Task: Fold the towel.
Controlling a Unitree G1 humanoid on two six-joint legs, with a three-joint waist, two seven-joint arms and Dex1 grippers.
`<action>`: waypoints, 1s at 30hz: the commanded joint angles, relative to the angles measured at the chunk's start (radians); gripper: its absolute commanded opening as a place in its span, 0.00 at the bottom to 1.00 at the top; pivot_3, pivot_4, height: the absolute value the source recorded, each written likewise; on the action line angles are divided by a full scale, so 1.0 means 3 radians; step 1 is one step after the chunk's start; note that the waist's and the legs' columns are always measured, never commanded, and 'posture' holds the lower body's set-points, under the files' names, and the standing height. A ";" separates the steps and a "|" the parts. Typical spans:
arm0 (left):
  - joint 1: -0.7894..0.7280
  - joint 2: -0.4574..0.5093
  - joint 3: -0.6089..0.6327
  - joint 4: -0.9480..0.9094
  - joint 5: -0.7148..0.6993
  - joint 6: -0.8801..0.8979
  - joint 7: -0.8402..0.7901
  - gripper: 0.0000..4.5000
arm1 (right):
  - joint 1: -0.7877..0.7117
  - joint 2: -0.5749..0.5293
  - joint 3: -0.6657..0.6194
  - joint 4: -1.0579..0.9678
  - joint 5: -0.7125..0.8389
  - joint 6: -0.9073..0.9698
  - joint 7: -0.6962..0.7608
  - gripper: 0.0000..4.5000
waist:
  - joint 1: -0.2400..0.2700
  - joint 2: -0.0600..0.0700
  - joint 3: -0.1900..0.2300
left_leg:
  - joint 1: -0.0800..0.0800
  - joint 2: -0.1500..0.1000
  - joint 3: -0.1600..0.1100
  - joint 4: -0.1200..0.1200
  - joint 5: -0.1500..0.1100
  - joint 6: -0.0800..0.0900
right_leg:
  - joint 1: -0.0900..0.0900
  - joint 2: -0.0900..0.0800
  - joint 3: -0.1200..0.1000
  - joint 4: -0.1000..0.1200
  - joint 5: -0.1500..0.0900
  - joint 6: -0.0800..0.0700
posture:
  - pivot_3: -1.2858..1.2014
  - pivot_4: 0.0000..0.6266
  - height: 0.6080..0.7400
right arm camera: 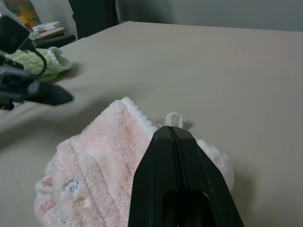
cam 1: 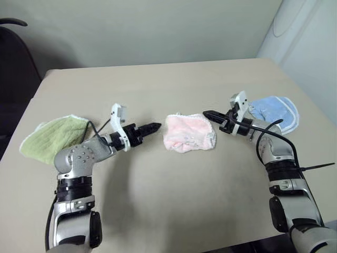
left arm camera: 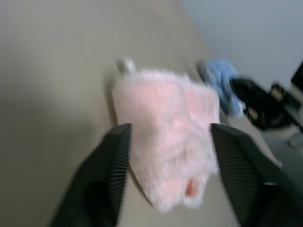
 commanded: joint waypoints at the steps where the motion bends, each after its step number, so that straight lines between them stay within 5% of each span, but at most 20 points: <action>1: -0.0087 -0.0004 -0.0246 0.0109 0.0115 0.0044 -0.0094 0.95 | -0.0098 0.0007 -0.0048 -0.0043 0.0030 -0.0074 -0.0026 0.00 | -0.0002 0.0000 0.0000 | 0.0000 0.0000 0.0000 0.0000 0.0000 0.0000 | 0.0000 0.0000 0.0000 0.0000 0.0000 0.0000 | 0.52 0.24 1.00; 16: -0.0643 -0.0759 -0.0680 0.0830 0.0517 -0.0052 -0.0091 0.99 | 0.0057 0.0055 -0.0060 -0.0266 0.0046 -0.0034 -0.0180 0.00 | 0.0032 0.0000 0.0000 | -0.0002 -0.0001 0.0000 0.0005 0.0000 0.0001 | 0.0002 0.0000 0.0001 0.0001 -0.0001 0.0003 | 0.52 0.24 1.00; 27: -0.0590 -0.0920 -0.0348 0.0754 0.0478 -0.0077 0.0119 0.13 | -0.0059 0.0119 -0.0171 -0.0157 0.0074 -0.0140 -0.0328 0.00 | 0.0029 0.0000 0.0000 | -0.0001 0.0000 0.0001 0.0005 0.0000 0.0001 | 0.0001 0.0000 0.0002 0.0002 -0.0001 0.0004 | 0.52 0.24 1.00; 30: -0.0522 -0.1003 -0.0268 0.0646 0.0440 -0.0064 0.0213 0.00 | -0.0129 0.0145 -0.0237 -0.0067 0.0072 -0.0220 -0.0398 0.00 | 0.0027 0.0000 0.0000 | -0.0001 0.0000 0.0002 0.0005 0.0000 0.0001 | 0.0000 0.0000 0.0002 0.0002 -0.0001 0.0004 | 0.52 0.24 1.00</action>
